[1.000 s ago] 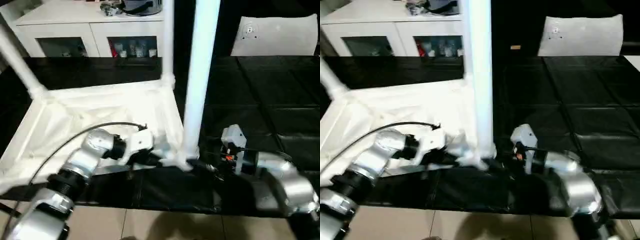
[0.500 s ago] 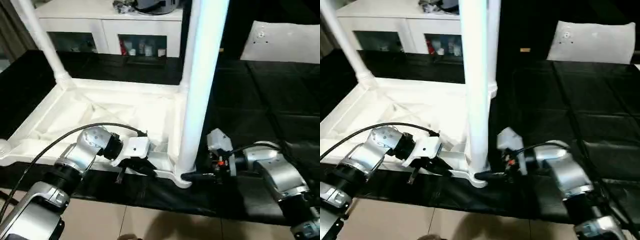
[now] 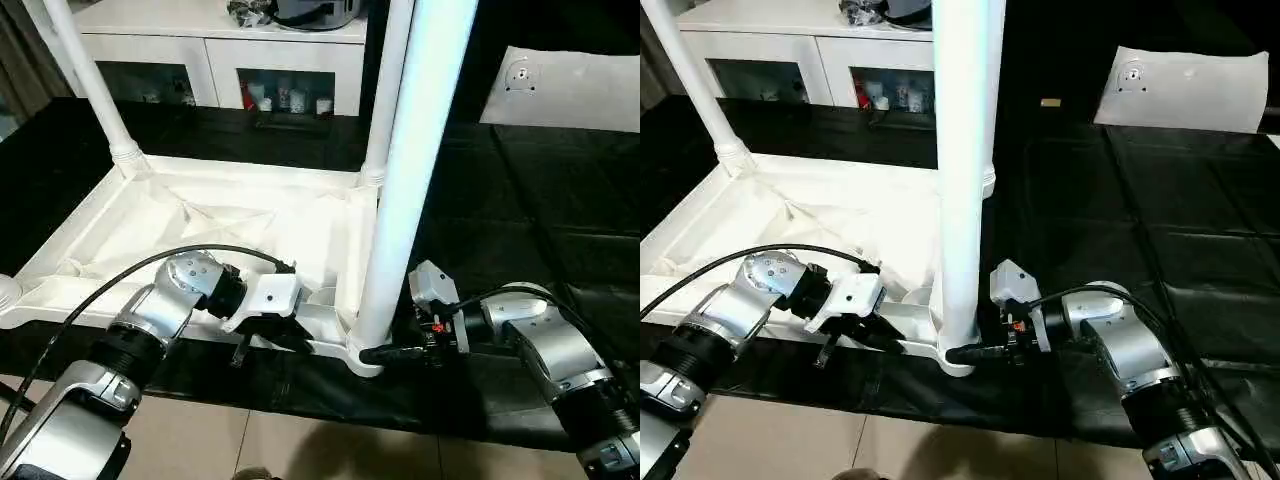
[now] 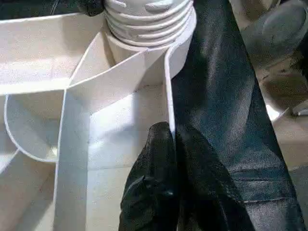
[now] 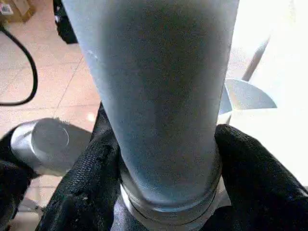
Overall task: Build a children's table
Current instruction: Rotate leg to tighten
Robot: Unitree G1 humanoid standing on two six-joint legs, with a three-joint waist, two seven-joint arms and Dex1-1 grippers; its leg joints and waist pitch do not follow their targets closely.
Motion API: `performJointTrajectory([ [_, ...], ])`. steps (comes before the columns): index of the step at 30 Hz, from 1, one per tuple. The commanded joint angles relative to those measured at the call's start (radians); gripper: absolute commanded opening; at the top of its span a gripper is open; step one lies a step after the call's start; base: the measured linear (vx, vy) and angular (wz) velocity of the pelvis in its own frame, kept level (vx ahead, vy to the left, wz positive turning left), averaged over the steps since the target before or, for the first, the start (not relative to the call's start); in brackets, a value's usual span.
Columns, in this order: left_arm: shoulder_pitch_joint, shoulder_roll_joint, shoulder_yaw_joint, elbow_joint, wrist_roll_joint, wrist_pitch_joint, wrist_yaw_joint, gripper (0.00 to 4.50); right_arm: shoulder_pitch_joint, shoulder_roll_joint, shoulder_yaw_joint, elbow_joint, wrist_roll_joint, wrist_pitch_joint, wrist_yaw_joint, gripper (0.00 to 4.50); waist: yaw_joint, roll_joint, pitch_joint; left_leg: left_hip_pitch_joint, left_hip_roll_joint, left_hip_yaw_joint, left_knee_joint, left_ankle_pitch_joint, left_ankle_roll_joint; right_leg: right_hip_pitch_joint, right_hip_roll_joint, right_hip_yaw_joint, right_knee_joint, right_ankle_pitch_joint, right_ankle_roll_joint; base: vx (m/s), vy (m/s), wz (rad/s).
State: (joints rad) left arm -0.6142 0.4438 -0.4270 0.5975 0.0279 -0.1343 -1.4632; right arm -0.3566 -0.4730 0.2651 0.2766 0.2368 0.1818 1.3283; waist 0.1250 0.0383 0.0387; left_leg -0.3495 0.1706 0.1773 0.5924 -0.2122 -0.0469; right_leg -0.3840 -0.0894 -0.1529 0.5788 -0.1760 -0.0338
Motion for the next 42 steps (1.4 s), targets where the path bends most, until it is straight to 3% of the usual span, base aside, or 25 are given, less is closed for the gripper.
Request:
performJointTrajectory([
  [1, 0.031, -0.028, 0.000, -0.025, -0.006, 0.061, 0.046, 0.00, 0.035, 0.033, 0.000, -0.037, 0.037, 0.048, -0.035, 2.67, -0.002, -0.009, -0.059, 0.003, 0.085, -0.026, -0.069, -0.130, 0.067, 0.051, -0.098, 0.083, -0.062, -0.239, -0.164, 0.000, 0.000, 0.00],
  [4, 0.050, -0.055, 0.029, -0.051, -0.006, 0.133, 0.140, 0.00, 0.070, 0.088, -0.032, -0.055, 0.042, 0.084, -0.152, 2.66, -0.005, -0.001, -0.054, 0.003, 0.086, -0.028, -0.075, -0.170, 0.047, 0.049, -0.097, 0.082, -0.072, -0.295, -0.149, 0.000, 0.000, 0.00],
  [7, 0.074, -0.104, 0.067, -0.088, -0.015, 0.237, 0.257, 0.00, 0.093, 0.173, -0.062, -0.043, 0.003, 0.085, -0.335, 2.65, -0.020, -0.003, -0.041, 0.013, 0.074, -0.030, -0.079, -0.261, 0.016, 0.042, -0.098, 0.073, -0.100, -0.476, -0.100, 0.000, 0.000, 0.00],
  [8, 0.082, -0.132, 0.079, -0.108, -0.017, 0.284, 0.307, 0.00, 0.097, 0.217, -0.077, -0.039, -0.015, 0.099, -0.426, 2.64, -0.029, 0.010, -0.036, 0.020, 0.068, -0.034, -0.077, -0.309, -0.005, 0.042, -0.100, 0.066, -0.108, -0.560, -0.073, 0.000, 0.000, 0.00],
  [9, 0.085, -0.141, 0.083, -0.116, -0.017, 0.301, 0.323, 0.00, 0.098, 0.232, -0.082, -0.039, -0.021, 0.106, -0.456, 2.64, -0.049, 0.004, -0.029, 0.027, 0.066, -0.040, -0.080, -0.380, -0.017, 0.038, -0.092, 0.051, -0.125, -0.632, -0.034, 0.000, 0.000, 0.00],
  [10, 0.087, -0.163, 0.092, -0.127, -0.013, 0.332, 0.362, 0.00, 0.094, 0.264, -0.095, -0.034, -0.026, 0.122, -0.512, 2.64, -0.056, 0.003, -0.030, 0.030, 0.062, -0.043, -0.077, -0.403, -0.019, 0.040, -0.093, 0.045, -0.131, -0.653, -0.017, 0.000, 0.000, 0.00],
  [11, 0.086, -0.214, 0.114, -0.146, -0.005, 0.396, 0.453, 0.00, 0.080, 0.330, -0.122, -0.019, -0.040, 0.155, -0.632, 2.64, -0.073, 0.012, -0.029, 0.031, 0.068, -0.048, -0.080, -0.432, -0.028, 0.041, -0.092, 0.044, -0.130, -0.642, -0.012, 0.000, 0.000, 0.00],
  [12, 0.074, -0.268, 0.142, -0.145, 0.002, 0.441, 0.551, 0.00, 0.057, 0.389, -0.153, 0.005, -0.052, 0.185, -0.747, 2.64, -0.093, 0.014, -0.026, 0.036, 0.063, -0.052, -0.075, -0.467, -0.031, 0.038, -0.090, 0.025, -0.142, -0.658, -0.001, 0.000, 0.000, 0.00],
  [13, 0.069, -0.284, 0.150, -0.143, 0.004, 0.453, 0.581, 0.00, 0.049, 0.407, -0.163, 0.014, -0.055, 0.194, -0.783, 2.64, -0.101, 0.023, -0.027, 0.040, 0.064, -0.055, -0.074, -0.488, -0.033, 0.038, -0.089, 0.019, -0.143, -0.653, 0.000, 0.000, 0.000, 0.00],
  [14, 0.051, -0.317, 0.165, -0.127, 0.014, 0.469, 0.650, 0.00, 0.027, 0.444, -0.189, 0.040, -0.054, 0.217, -0.860, 2.64, -0.119, 0.019, -0.031, 0.029, 0.065, -0.061, -0.074, -0.493, -0.023, 0.052, -0.091, 0.011, -0.143, -0.625, 0.012, -0.022, 0.052, -0.07],
  [15, 0.043, -0.330, 0.170, -0.118, 0.020, 0.471, 0.681, 0.00, 0.016, 0.458, -0.199, 0.052, -0.051, 0.226, -0.890, 2.64, -0.132, 0.028, -0.031, 0.017, 0.071, -0.068, -0.083, -0.504, -0.016, 0.063, -0.093, 0.011, -0.138, -0.584, 0.014, -0.006, 0.053, -0.06],
  [17, 0.018, -0.368, 0.190, -0.095, 0.035, 0.488, 0.770, 0.00, -0.016, 0.491, -0.224, 0.098, -0.072, 0.239, -0.992, 2.64, -0.145, 0.031, -0.029, 0.023, 0.069, -0.067, -0.085, -0.526, -0.014, 0.053, -0.094, 0.020, -0.139, -0.557, 0.002, -0.003, 0.027, -0.03],
  [18, 0.013, -0.375, 0.195, -0.089, 0.040, 0.489, 0.791, 0.00, -0.021, 0.498, -0.230, 0.108, -0.072, 0.237, -1.005, 2.64, -0.153, 0.025, -0.026, 0.032, 0.058, -0.062, -0.077, -0.531, -0.013, 0.042, -0.095, 0.016, -0.150, -0.590, 0.000, 0.000, 0.000, 0.00],
  [19, 0.013, -0.375, 0.195, -0.089, 0.040, 0.489, 0.791, 0.00, -0.021, 0.498, -0.230, 0.108, -0.072, 0.237, -1.005, 2.64, -0.155, 0.024, -0.028, 0.033, 0.054, -0.062, -0.074, -0.518, -0.009, 0.045, -0.097, 0.015, -0.150, -0.600, 0.002, 0.000, 0.000, 0.00],
  [20, 0.005, -0.394, 0.205, -0.094, 0.053, 0.509, 0.833, 0.00, -0.028, 0.513, -0.241, 0.120, -0.085, 0.221, -1.033, 2.64, -0.153, 0.025, -0.028, 0.021, 0.051, -0.060, -0.073, -0.477, 0.005, 0.049, -0.102, 0.021, -0.151, -0.605, 0.005, 0.000, 0.000, 0.00],
  [21, 0.002, -0.402, 0.208, -0.101, 0.056, 0.522, 0.844, 0.00, -0.029, 0.515, -0.240, 0.122, -0.100, 0.205, -1.042, 3.20, -0.152, 0.026, -0.029, 0.020, 0.054, -0.059, -0.075, -0.455, 0.007, 0.046, -0.102, 0.026, -0.148, -0.595, -0.001, 0.000, 0.000, 0.00],
  [25, 0.016, -0.386, 0.179, -0.129, 0.071, 0.513, 0.794, 0.00, 0.004, 0.509, -0.233, 0.076, -0.129, 0.161, -1.036, 3.51, -0.143, 0.025, -0.035, 0.007, 0.062, -0.058, -0.083, -0.384, 0.025, 0.054, -0.102, 0.042, -0.132, -0.497, -0.034, 0.000, 0.000, 0.00],
  [28, 0.039, -0.331, 0.144, -0.140, 0.072, 0.485, 0.727, 0.00, 0.040, 0.452, -0.214, 0.023, -0.131, 0.114, -0.988, 3.77, -0.134, 0.025, -0.051, -0.008, 0.071, -0.058, -0.082, -0.275, 0.043, 0.063, -0.103, 0.059, -0.104, -0.327, -0.089, 0.000, 0.000, 0.00],
  [30, 0.050, -0.296, 0.127, -0.138, 0.070, 0.448, 0.678, 0.00, 0.059, 0.414, -0.212, -0.006, -0.124, 0.081, -0.939, 3.97, -0.126, 0.021, -0.057, -0.015, 0.068, -0.048, -0.072, -0.177, 0.082, 0.061, -0.101, 0.065, -0.087, -0.204, -0.135, 0.000, 0.000, 0.00],
  [32, 0.060, -0.264, 0.112, -0.135, 0.072, 0.416, 0.628, 0.00, 0.076, 0.381, -0.216, -0.033, -0.112, 0.060, -0.887, 4.15, -0.119, 0.018, -0.063, -0.027, 0.063, -0.044, -0.062, -0.101, 0.113, 0.068, -0.102, 0.068, -0.071, -0.128, -0.160, 0.000, 0.000, 0.00],
  [33, 0.063, -0.255, 0.108, -0.135, 0.074, 0.409, 0.616, 0.00, 0.081, 0.373, -0.218, -0.041, -0.109, 0.054, -0.871, 4.22, -0.112, 0.018, -0.063, -0.027, 0.063, -0.041, -0.057, -0.066, 0.136, 0.062, -0.101, 0.070, -0.065, -0.088, -0.172, 0.000, 0.000, 0.00],
  [34, 0.076, -0.216, 0.088, -0.126, 0.073, 0.329, 0.535, 0.00, 0.096, 0.320, -0.209, -0.062, -0.108, 0.024, -0.792, 4.31, -0.110, 0.015, -0.062, -0.030, 0.063, -0.041, -0.056, -0.062, 0.146, 0.064, -0.101, 0.069, -0.065, -0.088, -0.172, 0.000, 0.000, 0.00],
  [37, 0.084, -0.176, 0.069, -0.108, 0.075, 0.271, 0.465, 0.00, 0.105, 0.267, -0.214, -0.071, -0.093, -0.003, -0.714, 4.47, -0.094, 0.012, -0.059, -0.029, 0.059, -0.036, -0.051, -0.073, 0.156, 0.058, -0.097, 0.069, -0.069, -0.152, -0.149, 0.000, 0.000, 0.00],
  [39, 0.082, -0.144, 0.052, -0.087, 0.077, 0.232, 0.422, 0.00, 0.110, 0.229, -0.221, -0.079, -0.064, -0.011, -0.650, 4.47, -0.080, 0.017, -0.054, -0.018, 0.067, -0.033, -0.057, -0.122, 0.127, 0.051, -0.094, 0.069, -0.079, -0.264, -0.120, 0.000, 0.000, 0.00],
  [42, 0.069, -0.078, 0.024, -0.047, 0.069, 0.165, 0.295, 0.00, 0.128, 0.112, -0.187, -0.125, -0.002, 0.021, -0.425, 4.47, -0.062, 0.012, -0.053, -0.013, 0.075, -0.036, -0.063, -0.154, 0.117, 0.051, -0.091, 0.072, -0.077, -0.292, -0.101, 0.000, 0.000, 0.00],
])
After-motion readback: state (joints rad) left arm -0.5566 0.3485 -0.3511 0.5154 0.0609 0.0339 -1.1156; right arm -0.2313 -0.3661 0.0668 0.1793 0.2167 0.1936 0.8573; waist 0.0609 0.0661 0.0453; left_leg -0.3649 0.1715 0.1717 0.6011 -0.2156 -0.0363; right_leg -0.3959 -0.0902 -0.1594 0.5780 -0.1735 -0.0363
